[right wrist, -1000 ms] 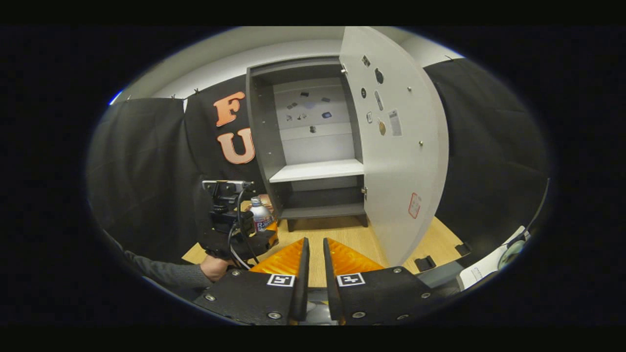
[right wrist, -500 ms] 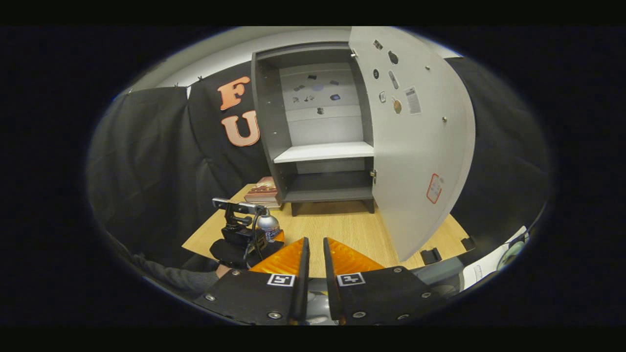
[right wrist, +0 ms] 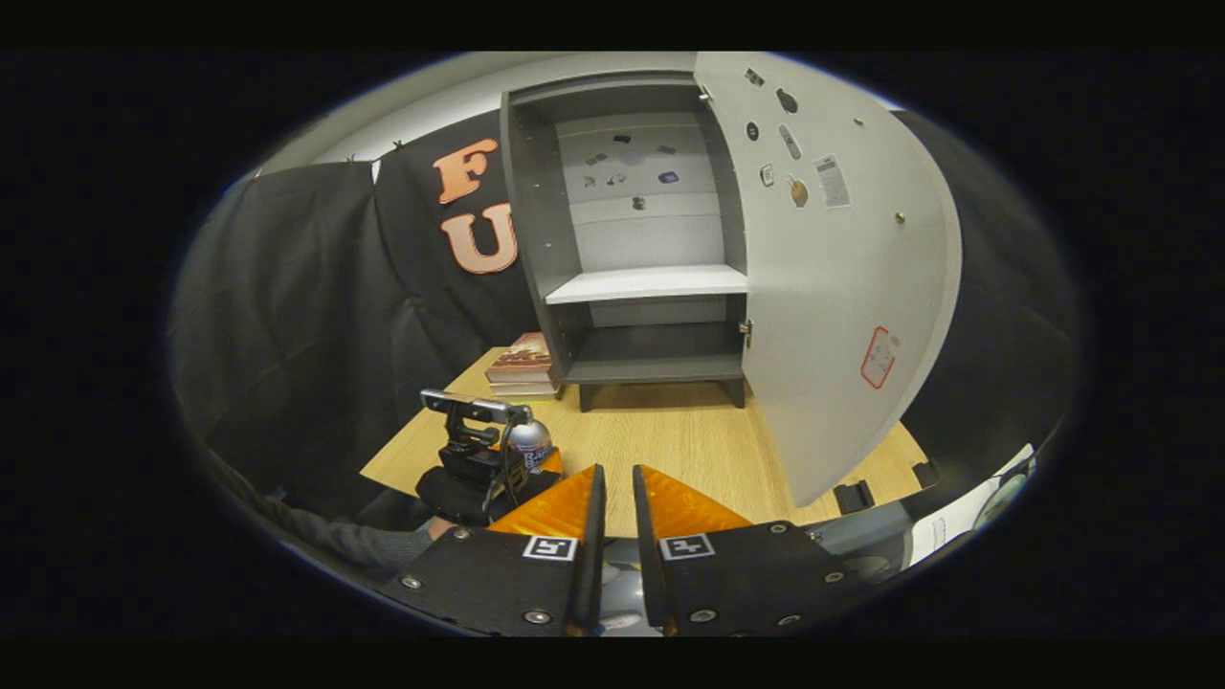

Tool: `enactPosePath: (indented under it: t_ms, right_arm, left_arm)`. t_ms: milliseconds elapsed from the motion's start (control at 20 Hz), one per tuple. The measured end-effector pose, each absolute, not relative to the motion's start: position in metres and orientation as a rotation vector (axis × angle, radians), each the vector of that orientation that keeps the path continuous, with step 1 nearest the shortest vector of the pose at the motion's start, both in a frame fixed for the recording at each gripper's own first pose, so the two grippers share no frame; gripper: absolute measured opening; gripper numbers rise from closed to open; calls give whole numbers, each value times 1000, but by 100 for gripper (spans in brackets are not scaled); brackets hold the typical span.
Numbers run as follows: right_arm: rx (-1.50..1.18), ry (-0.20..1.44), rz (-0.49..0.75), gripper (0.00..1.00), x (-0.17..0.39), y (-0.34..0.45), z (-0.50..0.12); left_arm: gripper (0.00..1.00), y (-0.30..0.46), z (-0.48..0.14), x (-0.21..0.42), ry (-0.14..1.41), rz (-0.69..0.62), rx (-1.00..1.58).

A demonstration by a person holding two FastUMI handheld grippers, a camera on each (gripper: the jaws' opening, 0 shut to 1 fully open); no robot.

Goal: Open the cabinet door with the right hand, grasp the bottle in the cabinet with the left hand and place it on the coaster, then close the cabinet door with the right hand.

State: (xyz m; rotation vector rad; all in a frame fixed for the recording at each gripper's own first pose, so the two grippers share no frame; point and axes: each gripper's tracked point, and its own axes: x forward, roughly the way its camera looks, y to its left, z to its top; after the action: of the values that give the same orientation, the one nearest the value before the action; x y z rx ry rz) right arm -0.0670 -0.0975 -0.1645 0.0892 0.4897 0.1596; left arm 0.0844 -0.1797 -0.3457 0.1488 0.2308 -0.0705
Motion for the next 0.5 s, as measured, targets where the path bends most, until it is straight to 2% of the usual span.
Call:
enactPosePath:
  t_ms: [50, 100, 150, 200, 350, 500]
  right_arm:
    - [90, 491, 162, 17, -65, -97, -163]
    - [91, 492, 161, 22, -64, -97, -162]
    - [93, 492, 161, 22, -62, -97, -161]
    - [98, 493, 159, 17, -62, -97, -161]
    - [115, 500, 158, 22, -67, -95, -162]
    - [117, 507, 154, 17, -73, -99, -163]
  left_arm:
    - [86, -178, -349, 81, 238, -72, 157]
    - [86, -177, -348, 78, 234, -69, 165]
    - [87, -177, -349, 76, 242, -65, 166]
    - [87, -176, -353, 73, 258, -63, 165]
    - [88, -175, -360, 73, 287, -68, 163]
    - [99, -167, -361, 74, 306, -54, 144]
